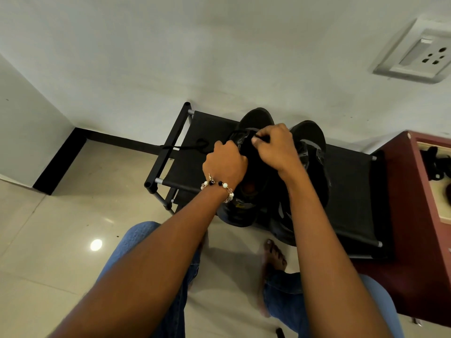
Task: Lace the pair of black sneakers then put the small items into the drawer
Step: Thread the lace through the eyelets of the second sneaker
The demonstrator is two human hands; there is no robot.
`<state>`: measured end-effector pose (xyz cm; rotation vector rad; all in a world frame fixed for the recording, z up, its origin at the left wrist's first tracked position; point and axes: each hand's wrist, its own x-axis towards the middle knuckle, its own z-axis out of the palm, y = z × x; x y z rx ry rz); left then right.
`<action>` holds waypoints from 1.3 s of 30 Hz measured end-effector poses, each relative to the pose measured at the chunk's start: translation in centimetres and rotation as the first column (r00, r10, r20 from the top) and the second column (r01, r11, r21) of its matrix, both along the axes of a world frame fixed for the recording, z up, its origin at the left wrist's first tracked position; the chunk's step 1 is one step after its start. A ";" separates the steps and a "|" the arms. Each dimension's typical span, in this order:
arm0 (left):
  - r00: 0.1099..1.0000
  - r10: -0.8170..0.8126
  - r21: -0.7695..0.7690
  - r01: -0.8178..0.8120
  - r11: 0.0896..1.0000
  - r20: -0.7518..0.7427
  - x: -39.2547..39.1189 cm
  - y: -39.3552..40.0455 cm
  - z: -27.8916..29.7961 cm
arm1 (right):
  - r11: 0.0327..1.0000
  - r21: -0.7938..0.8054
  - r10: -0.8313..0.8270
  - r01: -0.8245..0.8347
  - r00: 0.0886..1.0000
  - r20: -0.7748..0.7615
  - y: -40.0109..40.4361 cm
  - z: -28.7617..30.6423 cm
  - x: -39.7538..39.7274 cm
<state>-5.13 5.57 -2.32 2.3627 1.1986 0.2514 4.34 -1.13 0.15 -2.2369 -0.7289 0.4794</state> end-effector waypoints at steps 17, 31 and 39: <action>0.999 0.007 0.044 -0.006 0.999 -0.036 0.1 -0.2 -0.1 | 0.963 -0.259 0.181 -0.074 0.891 0.417 0.4 -0.1 0.5; 0.999 0.004 0.071 -0.002 0.997 -0.033 0.0 -0.4 0.1 | 0.626 0.739 0.142 0.248 0.896 -0.421 -0.8 5.7 -0.7; 1.000 -0.003 0.061 0.005 0.998 -0.023 -0.2 -0.3 0.3 | 0.707 0.689 -0.057 0.162 0.983 -0.173 -0.8 5.2 0.0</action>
